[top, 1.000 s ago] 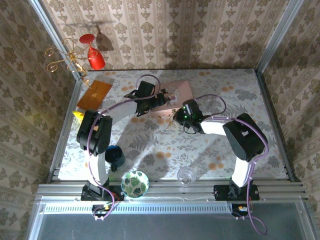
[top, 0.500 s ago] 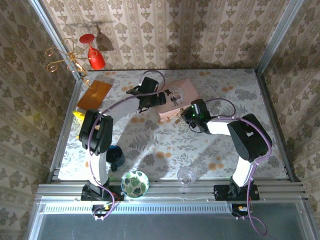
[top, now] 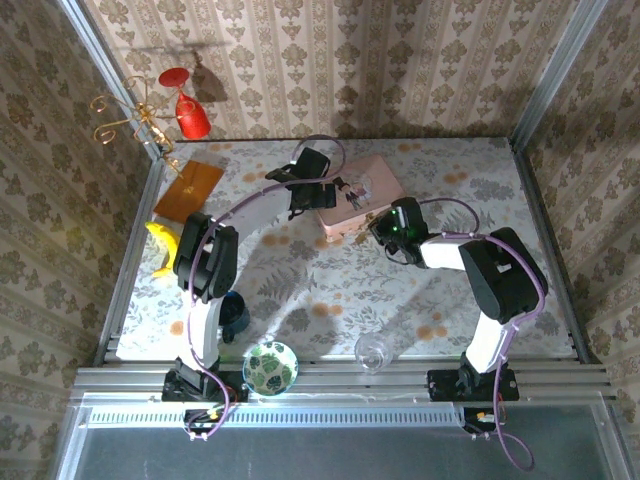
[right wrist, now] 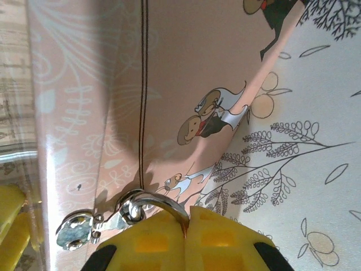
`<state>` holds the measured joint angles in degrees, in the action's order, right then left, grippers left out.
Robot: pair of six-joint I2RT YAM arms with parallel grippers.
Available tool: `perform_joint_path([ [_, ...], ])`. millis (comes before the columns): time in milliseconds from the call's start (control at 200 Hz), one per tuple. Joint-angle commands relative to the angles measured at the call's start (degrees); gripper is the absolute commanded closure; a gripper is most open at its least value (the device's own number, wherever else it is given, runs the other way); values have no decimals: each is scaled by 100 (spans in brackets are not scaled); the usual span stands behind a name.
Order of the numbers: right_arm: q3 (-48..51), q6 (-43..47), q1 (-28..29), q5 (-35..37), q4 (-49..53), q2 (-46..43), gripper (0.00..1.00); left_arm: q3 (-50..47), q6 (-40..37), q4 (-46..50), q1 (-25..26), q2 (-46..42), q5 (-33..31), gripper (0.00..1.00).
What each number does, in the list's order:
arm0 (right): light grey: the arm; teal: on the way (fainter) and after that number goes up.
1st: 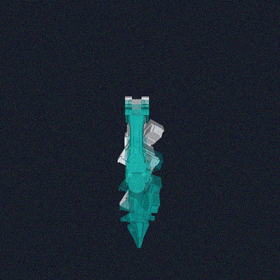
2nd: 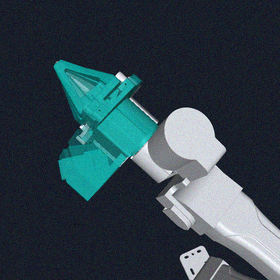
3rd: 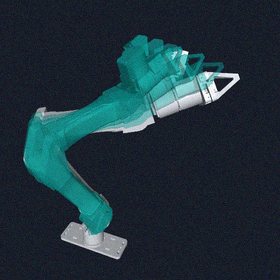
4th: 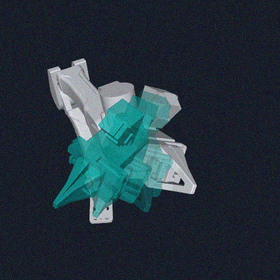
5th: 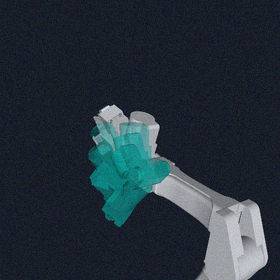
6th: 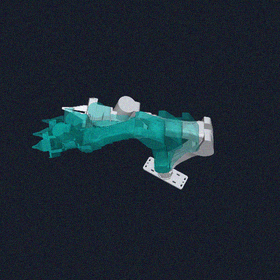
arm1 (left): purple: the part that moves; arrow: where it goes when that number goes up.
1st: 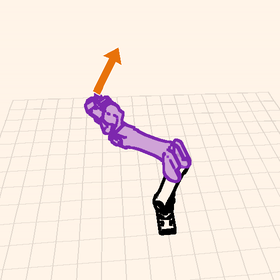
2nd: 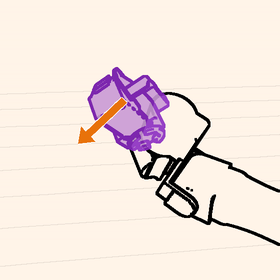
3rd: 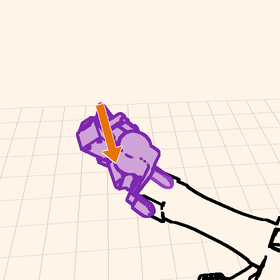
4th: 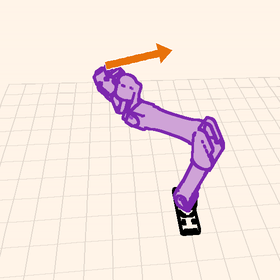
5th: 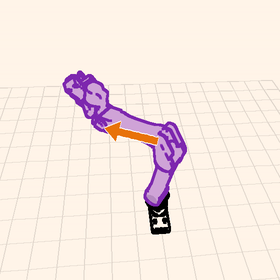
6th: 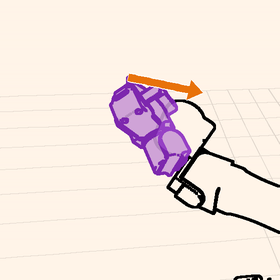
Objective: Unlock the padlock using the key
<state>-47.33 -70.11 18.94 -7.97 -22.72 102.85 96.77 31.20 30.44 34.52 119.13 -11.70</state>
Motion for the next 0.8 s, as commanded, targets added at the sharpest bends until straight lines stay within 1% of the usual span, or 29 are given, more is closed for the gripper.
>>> perform_joint_path([
  [0, 188, -39, -339, 383, 352, -192, 100, -404, -231, 824, -77, 295, -331, 0],
  [235, 207, -19, -620, 405, 357, -210, 100, -483, -176, 776, -103, 304, -270, 0],
  [485, 59, 50, -743, 364, 356, -108, 100, -546, -131, 754, -104, 247, -215, 0],
  [575, 102, 219, -736, 407, 618, -305, 100, -582, -114, 729, -112, 191, -192, 0],
  [655, 261, 441, -735, 442, 834, -651, 100, -633, -73, 669, -129, 132, -71, 0],
  [795, 324, 1266, -753, 658, 2131, -1535, 100, -729, -20, 552, -174, -44, 115, 0],
])
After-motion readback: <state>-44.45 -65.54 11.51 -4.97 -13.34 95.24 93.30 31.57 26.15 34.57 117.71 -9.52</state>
